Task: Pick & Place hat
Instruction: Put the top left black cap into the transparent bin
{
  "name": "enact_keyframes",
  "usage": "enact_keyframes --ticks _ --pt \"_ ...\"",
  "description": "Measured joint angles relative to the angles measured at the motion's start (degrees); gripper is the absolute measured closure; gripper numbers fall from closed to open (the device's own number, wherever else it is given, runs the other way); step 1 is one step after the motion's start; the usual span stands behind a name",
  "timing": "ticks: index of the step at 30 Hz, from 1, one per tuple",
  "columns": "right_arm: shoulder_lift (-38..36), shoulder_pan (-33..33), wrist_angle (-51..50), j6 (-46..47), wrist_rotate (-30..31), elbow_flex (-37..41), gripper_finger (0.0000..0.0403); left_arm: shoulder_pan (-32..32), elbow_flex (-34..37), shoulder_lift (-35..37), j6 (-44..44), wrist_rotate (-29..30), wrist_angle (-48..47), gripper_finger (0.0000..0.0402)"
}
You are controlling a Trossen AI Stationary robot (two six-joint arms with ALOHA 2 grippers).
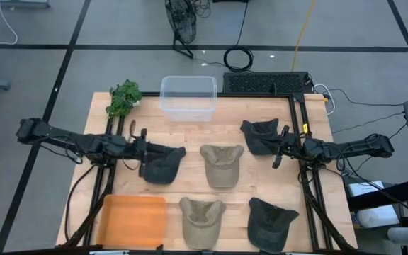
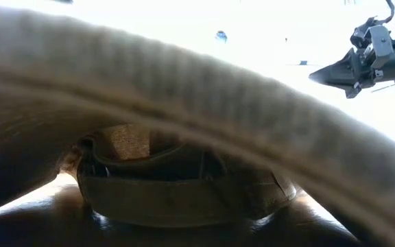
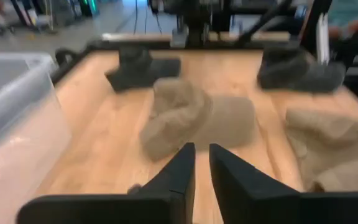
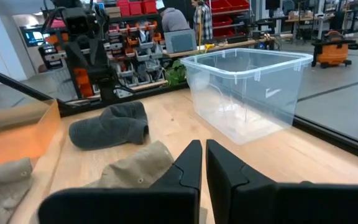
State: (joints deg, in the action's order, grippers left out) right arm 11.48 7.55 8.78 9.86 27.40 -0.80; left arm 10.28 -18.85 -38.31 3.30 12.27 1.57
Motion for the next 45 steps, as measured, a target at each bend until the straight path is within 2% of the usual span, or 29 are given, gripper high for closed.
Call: enact_keyframes --ticks 5,10,15,19,23,27,33,45 --pt "0.59 0.0 0.0 0.96 -0.11 0.0 0.0401 0.0 -1.09 -6.27 1.01 0.0 -0.06 0.0284" --pt "0.84 0.0 0.01 1.03 -0.13 0.0 0.0401 0.0 -1.09 -9.51 3.02 -0.59 -0.6 0.0233" --pt "0.87 0.0 0.0 1.03 -0.13 0.0 0.0402 0.02 -1.11 -11.08 5.49 -3.27 -9.36 0.0204" --pt "1.12 0.0 0.02 1.03 -0.13 0.0 0.0401 -0.02 -1.11 -12.38 9.33 0.35 -14.2 0.0198" --pt "1.33 0.0 0.02 1.05 -0.13 0.0 0.0402 -0.02 -1.11 -13.54 10.72 2.71 -13.52 0.0198" --pt "1.36 0.0 0.0 1.05 -0.13 0.0 0.0402 -0.02 -1.11 -14.38 11.0 2.48 -13.39 0.0199" --pt "1.36 0.0 0.0 1.04 -0.13 0.0 0.0401 -0.02 -1.11 -15.1 12.05 -1.33 -13.36 0.0199" --pt "1.36 0.0 -0.02 1.05 -0.13 0.0 0.0402 -0.02 -1.11 -17.15 13.57 -1.1 -16.22 0.0199"
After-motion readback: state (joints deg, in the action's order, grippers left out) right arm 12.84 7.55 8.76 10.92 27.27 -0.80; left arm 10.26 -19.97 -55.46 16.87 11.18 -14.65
